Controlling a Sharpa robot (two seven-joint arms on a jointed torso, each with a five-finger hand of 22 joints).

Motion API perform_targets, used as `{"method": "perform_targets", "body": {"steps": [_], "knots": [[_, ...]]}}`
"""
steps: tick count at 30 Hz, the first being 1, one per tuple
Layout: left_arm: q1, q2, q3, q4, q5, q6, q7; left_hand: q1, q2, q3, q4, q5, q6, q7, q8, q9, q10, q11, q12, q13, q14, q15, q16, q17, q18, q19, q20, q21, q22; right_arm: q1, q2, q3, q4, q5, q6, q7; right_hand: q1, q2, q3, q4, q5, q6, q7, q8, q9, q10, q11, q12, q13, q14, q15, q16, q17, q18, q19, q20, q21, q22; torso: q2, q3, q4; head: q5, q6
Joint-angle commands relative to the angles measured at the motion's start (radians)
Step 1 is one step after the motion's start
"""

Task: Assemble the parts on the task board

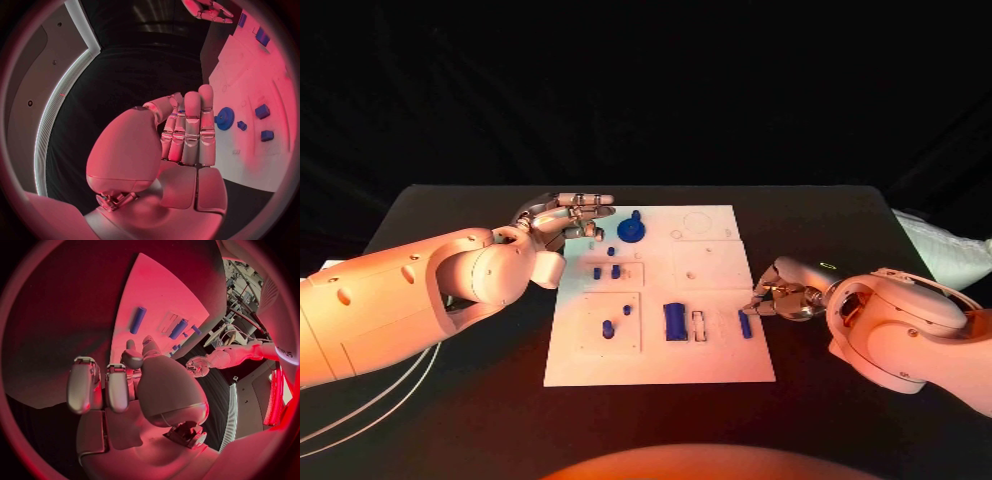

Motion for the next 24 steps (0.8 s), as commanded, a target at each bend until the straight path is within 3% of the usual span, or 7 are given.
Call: {"method": "perform_targets", "body": {"steps": [1,5,10,20,22,24], "knots": [[0.000,0.000,0.001,0.002,-0.003,0.018,0.008,-0.010,-0.002,0.001,-0.005,0.004,-0.007,0.003,0.004,-0.001,-0.007,0.001,0.005,-0.001,-0.003,-0.002,0.002,-0.002,0.012,-0.006,0.000,0.004,0.002,-0.010,0.003,-0.001,-0.004,-0.059,0.044,-0.024,-0.015,-0.004,-0.006,0.008,-0.004,0.007,0.004,-0.005,-0.001,0.011,0.000,0.015,0.011,0.065,0.007,0.006,0.045,-0.006,0.007,0.002,0.006,0.002,0.000,0.0004,0.0012,-0.002,0.001],[0.000,-0.001,0.001,0.002,-0.003,0.019,0.011,-0.009,-0.001,0.002,-0.006,0.005,-0.007,0.003,0.005,-0.001,-0.007,0.001,0.005,-0.001,-0.003,-0.002,0.002,-0.002,0.012,-0.006,0.000,0.004,0.002,-0.020,0.015,-0.002,-0.013,-0.063,0.046,-0.025,-0.028,-0.010,-0.015,0.018,-0.003,0.010,0.004,-0.008,-0.002,0.018,0.000,0.030,0.024,0.067,0.007,0.012,0.054,-0.007,0.008,0.003,0.008,0.005,0.000,0.0014,0.0006,-0.003,0.001],[-0.001,0.000,0.001,0.002,-0.003,0.020,0.011,-0.009,0.000,0.003,-0.007,0.005,-0.007,0.002,0.005,0.000,-0.007,0.001,0.006,-0.001,-0.003,-0.003,0.003,-0.002,0.012,-0.006,-0.001,0.004,0.002,-0.031,0.034,-0.002,-0.023,-0.060,0.053,-0.023,-0.037,-0.019,-0.027,0.027,0.023,0.011,0.004,-0.013,-0.003,0.034,0.000,0.068,0.057,0.073,0.007,0.031,0.085,-0.008,0.010,0.003,0.012,0.012,0.000,-0.0011,0.0038,-0.004,0.000],[-0.001,-0.002,0.001,0.000,-0.003,0.020,0.010,-0.009,0.000,0.003,-0.007,0.005,-0.007,0.002,0.005,0.000,-0.007,0.001,0.006,-0.001,-0.003,-0.003,0.003,-0.002,0.012,-0.006,-0.001,0.004,0.002,-0.042,0.053,-0.002,-0.041,-0.093,0.071,-0.023,-0.033,-0.021,-0.030,0.025,0.024,0.012,0.003,-0.014,-0.003,0.036,0.000,0.076,0.064,0.073,0.008,0.034,0.089,-0.008,0.011,0.003,0.013,0.014,0.000,-0.0008,0.0013,-0.001,-0.002],[-0.001,-0.003,0.001,0.000,-0.003,0.020,0.010,-0.009,0.000,0.003,-0.007,0.005,-0.007,0.002,0.005,0.000,-0.007,0.001,0.006,-0.001,-0.003,-0.003,0.003,-0.002,0.012,-0.006,-0.001,0.004,0.002,-0.044,0.059,-0.002,-0.046,-0.135,0.087,-0.024,-0.009,-0.022,-0.025,0.012,0.018,0.015,0.002,-0.015,-0.002,0.036,-0.001,0.079,0.067,0.073,0.007,0.035,0.090,-0.008,0.011,0.003,0.015,0.016,0.000,-0.0010,0.0024,-0.002,-0.003],[-0.001,-0.003,0.001,0.000,-0.003,0.021,0.010,-0.009,0.000,0.003,-0.007,0.005,-0.007,0.002,0.005,0.000,-0.007,0.001,0.006,-0.001,-0.003,-0.003,0.003,-0.002,0.012,-0.006,-0.001,0.004,0.002,-0.047,0.064,-0.002,-0.051,-0.184,0.107,-0.024,0.029,-0.022,-0.017,-0.012,-0.020,0.019,0.001,-0.015,-0.002,0.035,-0.002,0.082,0.071,0.074,0.005,0.037,0.094,-0.008,0.011,0.001,0.016,0.018,-0.001,-0.0008,0.0027,-0.001,-0.004]]}}
